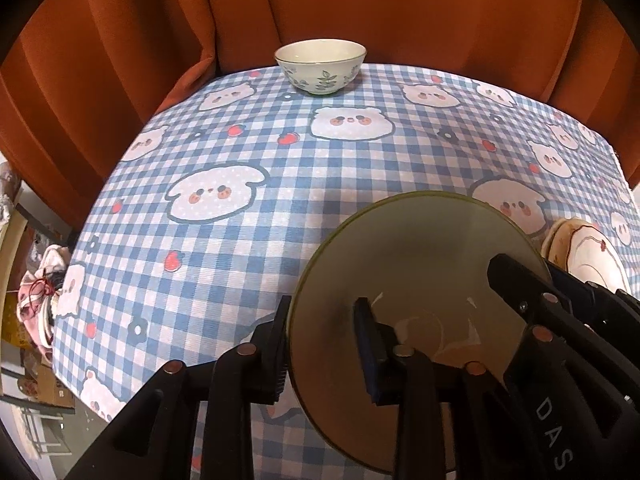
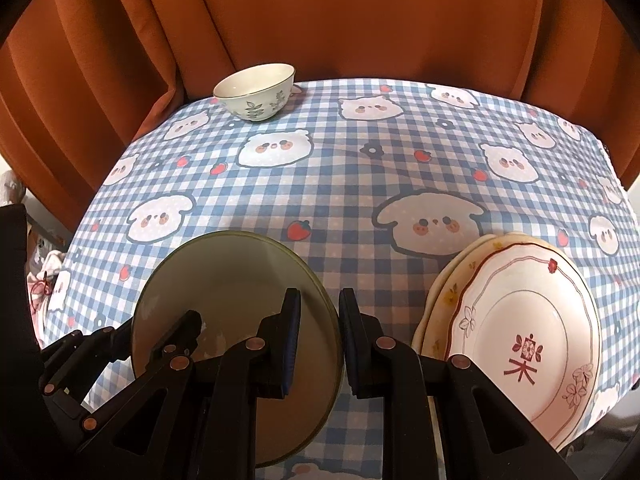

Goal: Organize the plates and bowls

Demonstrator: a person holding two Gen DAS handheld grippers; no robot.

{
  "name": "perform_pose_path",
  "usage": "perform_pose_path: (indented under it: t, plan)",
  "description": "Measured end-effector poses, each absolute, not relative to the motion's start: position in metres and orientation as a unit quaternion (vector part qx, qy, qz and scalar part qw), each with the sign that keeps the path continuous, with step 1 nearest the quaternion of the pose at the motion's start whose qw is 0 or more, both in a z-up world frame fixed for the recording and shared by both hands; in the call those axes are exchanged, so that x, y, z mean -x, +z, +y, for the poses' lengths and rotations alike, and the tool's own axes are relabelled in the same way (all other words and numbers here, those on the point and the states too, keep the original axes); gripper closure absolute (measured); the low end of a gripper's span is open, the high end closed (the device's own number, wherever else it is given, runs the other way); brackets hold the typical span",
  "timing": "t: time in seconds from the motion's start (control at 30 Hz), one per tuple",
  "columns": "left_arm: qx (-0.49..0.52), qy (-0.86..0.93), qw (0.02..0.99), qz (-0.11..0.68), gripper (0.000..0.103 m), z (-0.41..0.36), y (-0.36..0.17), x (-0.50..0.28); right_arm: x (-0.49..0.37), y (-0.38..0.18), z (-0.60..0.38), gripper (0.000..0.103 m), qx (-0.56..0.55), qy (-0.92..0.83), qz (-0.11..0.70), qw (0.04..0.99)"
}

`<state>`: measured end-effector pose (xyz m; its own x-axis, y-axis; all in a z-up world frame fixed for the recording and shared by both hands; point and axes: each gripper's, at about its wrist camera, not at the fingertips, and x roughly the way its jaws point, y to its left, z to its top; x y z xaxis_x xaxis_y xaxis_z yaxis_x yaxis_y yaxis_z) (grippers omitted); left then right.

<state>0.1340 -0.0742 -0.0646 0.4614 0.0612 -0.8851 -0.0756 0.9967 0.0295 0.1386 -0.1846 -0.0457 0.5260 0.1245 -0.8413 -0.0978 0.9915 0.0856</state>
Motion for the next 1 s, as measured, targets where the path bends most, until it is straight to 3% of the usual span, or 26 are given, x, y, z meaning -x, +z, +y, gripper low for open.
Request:
perform_pose_path:
  t: [0.07, 0.1, 0.13, 0.2, 0.23, 0.5, 1.0]
  plan:
    - [0.010, 0.025, 0.855, 0.518, 0.066, -0.073, -0.065, -0.134, -0.138, -0.047, -0.184, 0.078, -0.017, 0.058, 0.486, 0.872]
    - [0.011, 0.016, 0.854, 0.520, 0.062, -0.073, -0.066, -0.134, -0.138, -0.048, -0.184, 0.072, -0.021, 0.056, 0.490, 0.870]
    - [0.014, 0.007, 0.853, 0.522, 0.051, -0.072, -0.066, -0.135, -0.138, -0.049, -0.184, 0.067, -0.024, 0.052, 0.494, 0.868]
    - [0.012, -0.004, 0.852, 0.523, 0.039, -0.072, -0.066, -0.134, -0.136, -0.050, -0.184, 0.040, -0.024, 0.031, 0.496, 0.867]
    - [0.012, -0.008, 0.852, 0.523, 0.039, -0.071, -0.066, -0.134, -0.135, -0.050, -0.184, 0.037, -0.024, 0.021, 0.497, 0.867]
    - [0.016, -0.044, 0.856, 0.515, 0.026, -0.055, -0.059, -0.125, -0.123, -0.041, -0.168, 0.034, -0.026, -0.011, 0.505, 0.863]
    - [0.018, -0.075, 0.873, 0.482, 0.025, -0.008, -0.017, -0.131, -0.118, 0.004, -0.120, 0.028, -0.019, -0.049, 0.472, 0.880]
